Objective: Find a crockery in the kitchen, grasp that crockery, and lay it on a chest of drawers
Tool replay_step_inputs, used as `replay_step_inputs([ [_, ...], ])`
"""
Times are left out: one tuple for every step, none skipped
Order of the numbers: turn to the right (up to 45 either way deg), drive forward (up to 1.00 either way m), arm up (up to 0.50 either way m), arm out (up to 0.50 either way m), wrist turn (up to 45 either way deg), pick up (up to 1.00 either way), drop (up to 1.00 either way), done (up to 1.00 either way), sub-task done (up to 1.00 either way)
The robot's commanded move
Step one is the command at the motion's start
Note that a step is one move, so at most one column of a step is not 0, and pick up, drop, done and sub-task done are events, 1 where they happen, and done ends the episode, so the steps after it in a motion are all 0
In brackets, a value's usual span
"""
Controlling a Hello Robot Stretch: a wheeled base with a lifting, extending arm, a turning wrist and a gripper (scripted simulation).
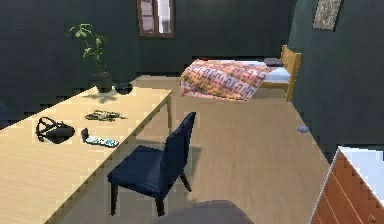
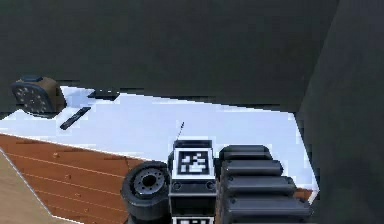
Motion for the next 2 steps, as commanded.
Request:
replay_step_inputs([
  [0.0,0.00,0.00,0.48,0.0,0.00,0.00,0.00,0.00],
  [0.0,0.00,0.00,0.00,45.0,0.00,0.00,0.00,0.00],
])
